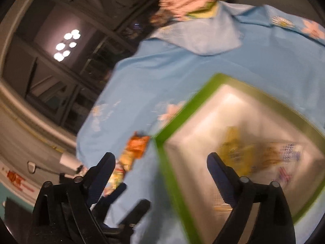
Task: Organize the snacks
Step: 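Carry the yellow chip bag into the green box and release it, then move the right gripper to the red-edged biscuit packet and grasp it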
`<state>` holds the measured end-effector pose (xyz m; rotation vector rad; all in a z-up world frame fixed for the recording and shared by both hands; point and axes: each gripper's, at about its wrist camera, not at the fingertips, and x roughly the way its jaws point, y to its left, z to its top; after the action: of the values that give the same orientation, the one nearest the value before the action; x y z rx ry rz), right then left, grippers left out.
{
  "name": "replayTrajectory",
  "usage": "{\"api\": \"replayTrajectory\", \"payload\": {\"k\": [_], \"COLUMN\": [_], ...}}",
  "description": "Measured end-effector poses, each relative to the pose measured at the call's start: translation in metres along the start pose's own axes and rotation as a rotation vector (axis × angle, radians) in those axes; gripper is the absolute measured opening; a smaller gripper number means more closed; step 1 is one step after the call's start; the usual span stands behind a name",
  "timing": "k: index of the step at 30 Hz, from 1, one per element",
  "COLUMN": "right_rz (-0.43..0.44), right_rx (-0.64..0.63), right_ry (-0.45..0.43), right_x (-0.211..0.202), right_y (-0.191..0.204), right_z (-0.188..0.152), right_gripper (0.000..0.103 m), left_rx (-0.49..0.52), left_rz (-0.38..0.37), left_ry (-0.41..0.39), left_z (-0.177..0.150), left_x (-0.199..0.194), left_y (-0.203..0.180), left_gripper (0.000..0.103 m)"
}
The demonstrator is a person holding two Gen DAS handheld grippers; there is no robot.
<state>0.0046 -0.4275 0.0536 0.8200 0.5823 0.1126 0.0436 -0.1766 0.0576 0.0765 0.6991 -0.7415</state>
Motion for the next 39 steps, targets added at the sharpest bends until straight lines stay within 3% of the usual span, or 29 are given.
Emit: {"api": "replayTrajectory", "payload": {"k": [5, 9, 12, 14, 16, 19, 20, 23, 25, 28, 30, 35, 39], "right_rz": [0.060, 0.087, 0.107, 0.106, 0.087, 0.063, 0.069, 0.140, 0.104, 0.075, 0.089, 0.195, 0.244], "right_rx": [-0.124, -0.217, -0.293, -0.329, -0.375, -0.397, -0.383, -0.291, -0.260, -0.239, -0.219, -0.125, -0.120], "right_ry": [0.101, 0.181, 0.155, 0.122, 0.113, 0.149, 0.179, 0.324, 0.390, 0.464, 0.451, 0.519, 0.551], "right_x": [0.051, 0.103, 0.140, 0.155, 0.174, 0.203, 0.215, 0.247, 0.266, 0.284, 0.286, 0.301, 0.311], "right_y": [0.058, 0.104, 0.139, 0.155, 0.172, 0.187, 0.189, 0.181, 0.175, 0.168, 0.168, 0.169, 0.176], "right_z": [-0.019, -0.046, -0.073, -0.088, -0.101, -0.118, -0.123, -0.134, -0.144, -0.158, -0.159, -0.160, -0.165], "right_gripper": [0.096, 0.098, 0.100, 0.100, 0.099, 0.100, 0.100, 0.100, 0.100, 0.100, 0.100, 0.100, 0.100], "left_rx": [-0.144, -0.271, -0.389, -0.438, -0.447, -0.437, -0.435, -0.508, -0.584, -0.595, -0.584, -0.626, -0.574], "left_rz": [0.077, 0.231, 0.349, 0.389, 0.453, 0.615, 0.637, 0.589, 0.500, 0.414, 0.374, 0.137, 0.136], "left_ry": [-0.063, -0.110, -0.165, -0.198, -0.194, -0.128, -0.108, -0.123, -0.126, -0.136, -0.121, -0.084, -0.067], "left_z": [-0.010, -0.022, -0.035, -0.045, -0.053, -0.063, -0.068, -0.080, -0.084, -0.081, -0.078, -0.083, -0.082], "left_x": [-0.033, -0.067, -0.095, -0.111, -0.118, -0.113, -0.111, -0.111, -0.112, -0.111, -0.103, -0.075, -0.071], "left_y": [0.072, 0.145, 0.192, 0.217, 0.235, 0.257, 0.264, 0.283, 0.294, 0.302, 0.302, 0.312, 0.311], "left_gripper": [0.103, 0.103, 0.103, 0.103, 0.103, 0.103, 0.103, 0.103, 0.102, 0.103, 0.103, 0.102, 0.101]}}
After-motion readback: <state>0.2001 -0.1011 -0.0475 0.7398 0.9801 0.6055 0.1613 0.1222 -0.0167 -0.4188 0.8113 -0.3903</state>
